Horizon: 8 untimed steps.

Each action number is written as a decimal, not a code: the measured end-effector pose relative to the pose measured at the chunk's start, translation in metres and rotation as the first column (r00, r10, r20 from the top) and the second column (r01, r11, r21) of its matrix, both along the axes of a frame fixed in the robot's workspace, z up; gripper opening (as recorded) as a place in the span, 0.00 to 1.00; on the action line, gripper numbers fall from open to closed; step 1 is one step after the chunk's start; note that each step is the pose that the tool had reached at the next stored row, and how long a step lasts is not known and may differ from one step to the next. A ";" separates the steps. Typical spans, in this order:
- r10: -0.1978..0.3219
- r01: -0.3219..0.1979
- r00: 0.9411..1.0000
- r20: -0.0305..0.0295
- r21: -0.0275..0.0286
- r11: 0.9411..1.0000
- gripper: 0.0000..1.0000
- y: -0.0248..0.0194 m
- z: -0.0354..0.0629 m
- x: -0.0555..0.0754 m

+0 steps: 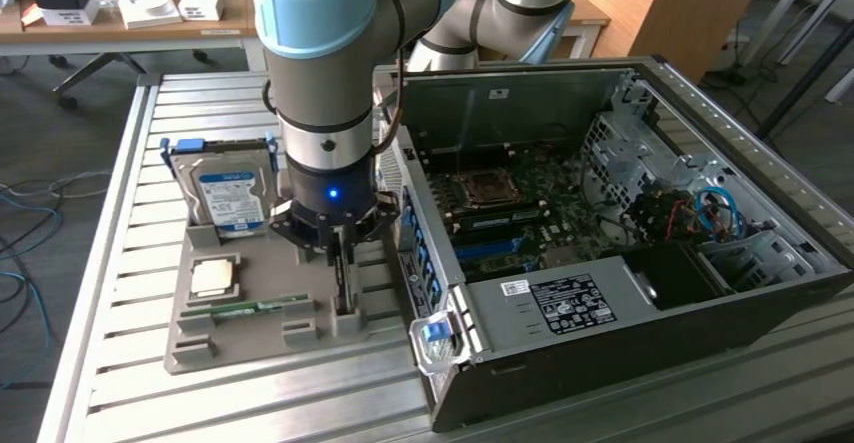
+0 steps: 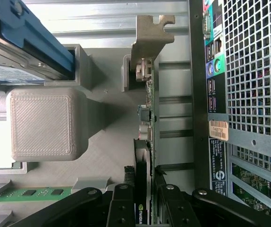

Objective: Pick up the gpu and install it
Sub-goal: 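Pick up the gpu and move the gpu toward the slot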

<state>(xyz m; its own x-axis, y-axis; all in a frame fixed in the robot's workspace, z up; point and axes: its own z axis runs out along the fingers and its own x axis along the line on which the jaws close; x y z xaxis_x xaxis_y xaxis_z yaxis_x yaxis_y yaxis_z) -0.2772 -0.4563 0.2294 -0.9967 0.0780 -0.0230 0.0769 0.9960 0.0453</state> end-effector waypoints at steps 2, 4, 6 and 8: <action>0.000 0.000 1.000 0.000 0.000 1.000 0.26 0.0000 0.0000 0.000; 0.000 0.000 1.000 0.000 0.000 1.000 0.26 0.0000 0.0000 0.000; 0.010 -0.010 1.000 0.000 0.000 1.000 0.26 0.0000 0.0000 0.000; 0.020 -0.020 1.000 0.000 0.000 1.000 0.26 0.0000 0.0000 0.000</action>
<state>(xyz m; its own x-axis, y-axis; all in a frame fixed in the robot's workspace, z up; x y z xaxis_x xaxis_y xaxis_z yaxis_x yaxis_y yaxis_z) -0.2772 -0.4563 0.2294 -0.9981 0.0579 -0.0231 0.0568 0.9974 0.0452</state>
